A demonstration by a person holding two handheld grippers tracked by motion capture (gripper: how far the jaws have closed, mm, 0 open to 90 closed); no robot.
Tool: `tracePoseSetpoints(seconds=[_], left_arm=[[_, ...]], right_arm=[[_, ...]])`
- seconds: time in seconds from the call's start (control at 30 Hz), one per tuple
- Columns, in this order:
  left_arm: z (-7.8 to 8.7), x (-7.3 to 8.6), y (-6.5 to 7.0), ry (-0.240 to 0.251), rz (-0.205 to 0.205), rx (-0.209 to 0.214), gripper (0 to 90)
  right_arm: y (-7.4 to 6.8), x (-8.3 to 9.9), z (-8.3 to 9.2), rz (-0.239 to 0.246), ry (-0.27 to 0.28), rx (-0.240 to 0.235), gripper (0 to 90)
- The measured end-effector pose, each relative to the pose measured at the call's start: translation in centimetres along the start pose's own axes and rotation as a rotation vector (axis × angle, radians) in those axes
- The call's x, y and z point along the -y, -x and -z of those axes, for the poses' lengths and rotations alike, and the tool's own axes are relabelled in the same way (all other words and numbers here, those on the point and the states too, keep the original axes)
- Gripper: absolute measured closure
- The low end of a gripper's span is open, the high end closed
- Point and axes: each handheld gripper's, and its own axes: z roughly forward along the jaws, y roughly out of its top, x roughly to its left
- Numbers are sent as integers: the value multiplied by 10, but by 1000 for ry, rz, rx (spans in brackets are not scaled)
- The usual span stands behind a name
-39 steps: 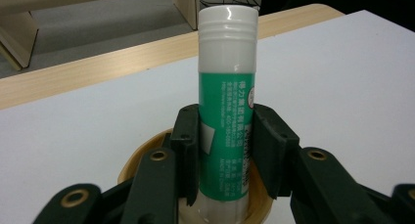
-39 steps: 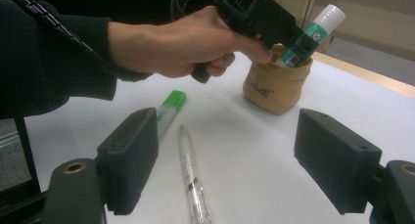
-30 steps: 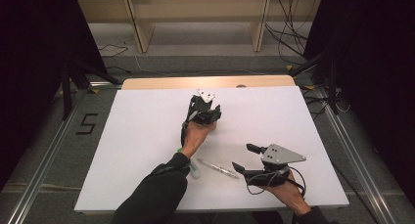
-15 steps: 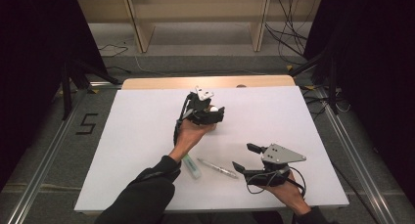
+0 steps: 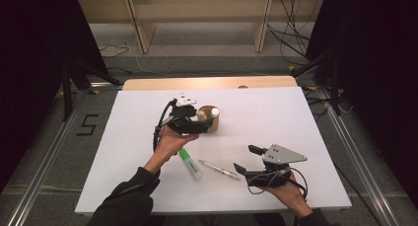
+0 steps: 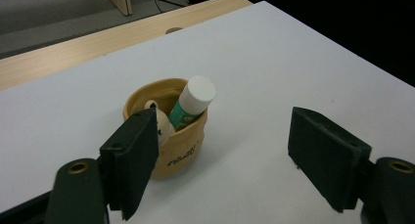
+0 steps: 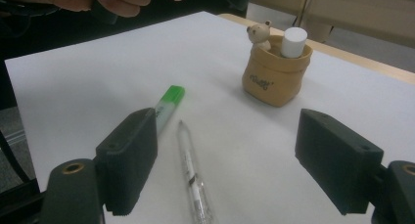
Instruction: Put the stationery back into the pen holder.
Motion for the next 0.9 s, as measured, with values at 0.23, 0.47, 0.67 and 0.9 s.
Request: tracePoseSetpoints(seconds=[0.23,0.47,0.67,0.9], left_arm=[[12,10,-8,-31,-12,41,236],[16,20,-14,-85,-57,57,227],[13,31,-21,-127,-85,51,223],[8,45,-27,-168,-110,73,368]], right_arm=[[0,1,0,-2,-10,-4,243],[0,1,0,-7,-13,-7,240],[-1,1,0,-7,-16,-10,238],[-1,2,-1,-9,-19,-11,237]])
